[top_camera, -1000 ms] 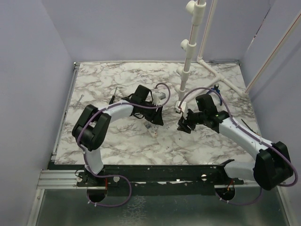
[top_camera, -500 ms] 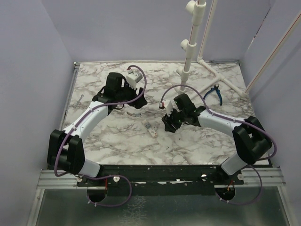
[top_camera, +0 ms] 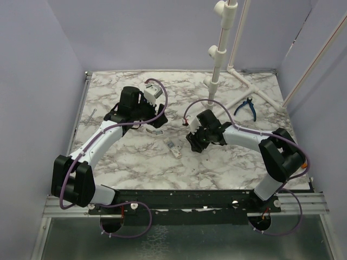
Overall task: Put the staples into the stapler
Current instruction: Pick up the staple from the center of the board.
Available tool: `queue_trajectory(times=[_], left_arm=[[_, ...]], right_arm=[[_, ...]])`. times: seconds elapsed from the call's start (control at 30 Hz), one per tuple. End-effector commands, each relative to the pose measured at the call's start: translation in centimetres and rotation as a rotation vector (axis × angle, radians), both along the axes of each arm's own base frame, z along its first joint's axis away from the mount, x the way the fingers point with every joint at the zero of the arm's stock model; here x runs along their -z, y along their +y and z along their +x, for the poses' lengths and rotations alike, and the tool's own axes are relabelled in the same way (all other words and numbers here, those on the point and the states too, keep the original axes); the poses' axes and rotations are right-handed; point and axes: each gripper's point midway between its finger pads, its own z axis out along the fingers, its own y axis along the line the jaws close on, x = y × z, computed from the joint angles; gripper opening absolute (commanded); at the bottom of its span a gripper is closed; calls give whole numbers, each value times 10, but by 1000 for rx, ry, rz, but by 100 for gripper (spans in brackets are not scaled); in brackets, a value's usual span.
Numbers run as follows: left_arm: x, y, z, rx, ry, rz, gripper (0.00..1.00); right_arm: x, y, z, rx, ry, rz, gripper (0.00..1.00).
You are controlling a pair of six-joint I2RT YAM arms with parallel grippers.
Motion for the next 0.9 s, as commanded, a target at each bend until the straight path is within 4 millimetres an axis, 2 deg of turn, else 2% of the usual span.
queue_trajectory(times=[0.0,0.43,0.73,0.87], left_arm=[[1,4,-4,0,-8,18,78],[4,5,-3,-7,-4,25,80],[-1,8,-3,-17,-24,29,81],[-2,7,-3,-17,-25,26,81]], right_arm=[[0,5,8,35,-4,2,50],[15,5,3,48,4,-63,44],[20,1,2,34,-5,-92,32],[21,-2,1,27,-2,-103,30]])
